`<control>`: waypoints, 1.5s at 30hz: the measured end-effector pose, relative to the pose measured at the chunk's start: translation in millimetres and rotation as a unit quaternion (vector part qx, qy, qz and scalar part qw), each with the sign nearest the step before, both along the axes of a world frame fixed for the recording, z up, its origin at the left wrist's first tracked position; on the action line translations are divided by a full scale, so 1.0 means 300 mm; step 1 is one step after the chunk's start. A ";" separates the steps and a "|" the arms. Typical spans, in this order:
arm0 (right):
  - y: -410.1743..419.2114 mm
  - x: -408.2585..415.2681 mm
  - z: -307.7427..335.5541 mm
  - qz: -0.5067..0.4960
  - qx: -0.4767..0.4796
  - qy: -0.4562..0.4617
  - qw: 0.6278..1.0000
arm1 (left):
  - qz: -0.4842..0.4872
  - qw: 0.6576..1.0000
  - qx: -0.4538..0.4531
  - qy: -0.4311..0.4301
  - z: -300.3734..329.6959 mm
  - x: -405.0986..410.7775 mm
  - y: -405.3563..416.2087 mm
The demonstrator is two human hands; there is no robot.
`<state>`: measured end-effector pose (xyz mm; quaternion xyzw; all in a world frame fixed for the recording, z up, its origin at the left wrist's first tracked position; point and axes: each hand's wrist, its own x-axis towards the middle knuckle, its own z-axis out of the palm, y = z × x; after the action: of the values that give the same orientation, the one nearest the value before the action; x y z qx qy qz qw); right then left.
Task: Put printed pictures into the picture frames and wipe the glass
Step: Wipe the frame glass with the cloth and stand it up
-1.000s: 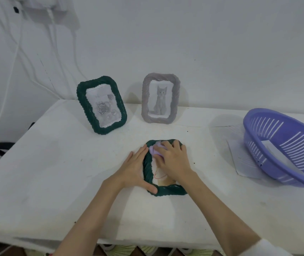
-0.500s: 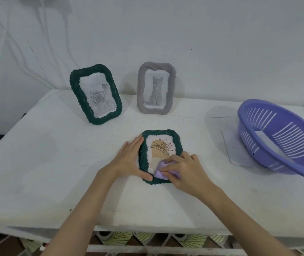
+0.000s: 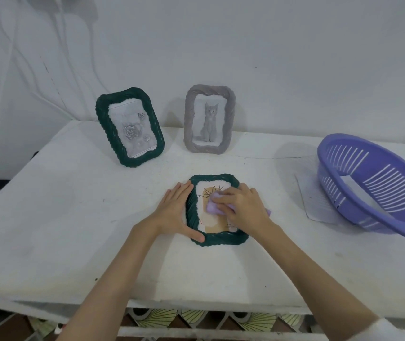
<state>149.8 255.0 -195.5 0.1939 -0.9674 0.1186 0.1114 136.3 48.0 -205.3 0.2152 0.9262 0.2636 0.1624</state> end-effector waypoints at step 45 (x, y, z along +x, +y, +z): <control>0.030 0.091 0.017 0.002 -0.070 -0.038 0.997 | -0.004 0.999 -0.032 0.020 0.000 0.005 0.000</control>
<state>177.1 263.8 -190.4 0.1829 -0.9598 0.1937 0.0882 137.9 48.1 -205.3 0.2187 0.9363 0.2292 0.1516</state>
